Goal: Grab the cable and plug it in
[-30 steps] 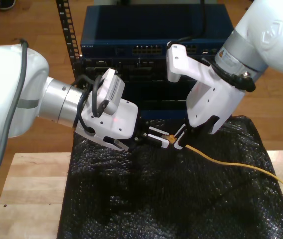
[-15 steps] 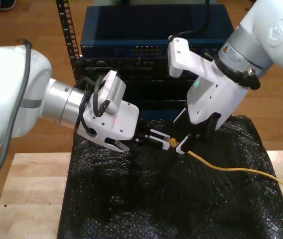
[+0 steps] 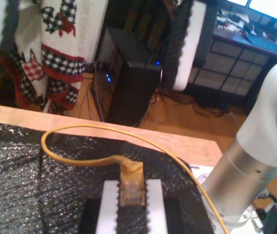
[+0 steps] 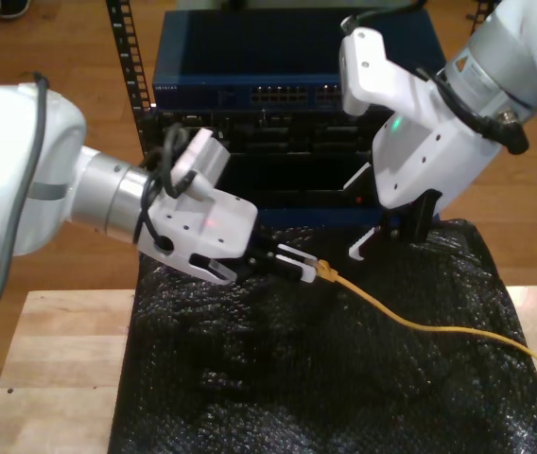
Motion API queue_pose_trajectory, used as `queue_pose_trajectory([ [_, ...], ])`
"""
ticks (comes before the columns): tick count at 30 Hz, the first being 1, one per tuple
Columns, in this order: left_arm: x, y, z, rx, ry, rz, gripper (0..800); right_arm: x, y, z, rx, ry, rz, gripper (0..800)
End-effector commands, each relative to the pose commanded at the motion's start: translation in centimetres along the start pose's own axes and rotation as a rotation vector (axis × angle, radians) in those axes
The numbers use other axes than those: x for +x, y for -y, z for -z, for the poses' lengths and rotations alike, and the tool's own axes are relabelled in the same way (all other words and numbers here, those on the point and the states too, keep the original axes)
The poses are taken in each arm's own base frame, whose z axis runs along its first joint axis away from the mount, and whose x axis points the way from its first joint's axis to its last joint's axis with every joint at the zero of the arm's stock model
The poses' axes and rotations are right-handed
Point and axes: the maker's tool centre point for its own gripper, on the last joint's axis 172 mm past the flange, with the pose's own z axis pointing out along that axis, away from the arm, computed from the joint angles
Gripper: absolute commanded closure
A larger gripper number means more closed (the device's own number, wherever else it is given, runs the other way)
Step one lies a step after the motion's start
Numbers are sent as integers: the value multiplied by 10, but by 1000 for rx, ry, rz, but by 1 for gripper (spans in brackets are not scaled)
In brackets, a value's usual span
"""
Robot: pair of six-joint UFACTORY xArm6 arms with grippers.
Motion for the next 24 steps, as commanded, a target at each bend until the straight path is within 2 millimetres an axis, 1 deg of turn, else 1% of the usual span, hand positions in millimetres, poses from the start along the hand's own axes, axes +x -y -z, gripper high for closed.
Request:
queue_pose_trajectory([
  [4,-3,3,18,-8,-44,60,798,0,0,0,0,0,1,0],
  [10,-2,-1,29,-21,-73,112,798,-2,1,1,3,2,0,0],
  [12,-1,0,32,-20,-91,118,797,1,1,8,-15,-1,12,0],
  [15,7,-1,35,-30,-134,121,797,10,1,26,-71,-15,30,0],
  [18,11,-2,35,-42,-161,125,795,12,-7,28,-107,-24,34,1],
  [24,7,1,40,-38,-176,140,795,12,-10,23,-98,-26,24,1],
])
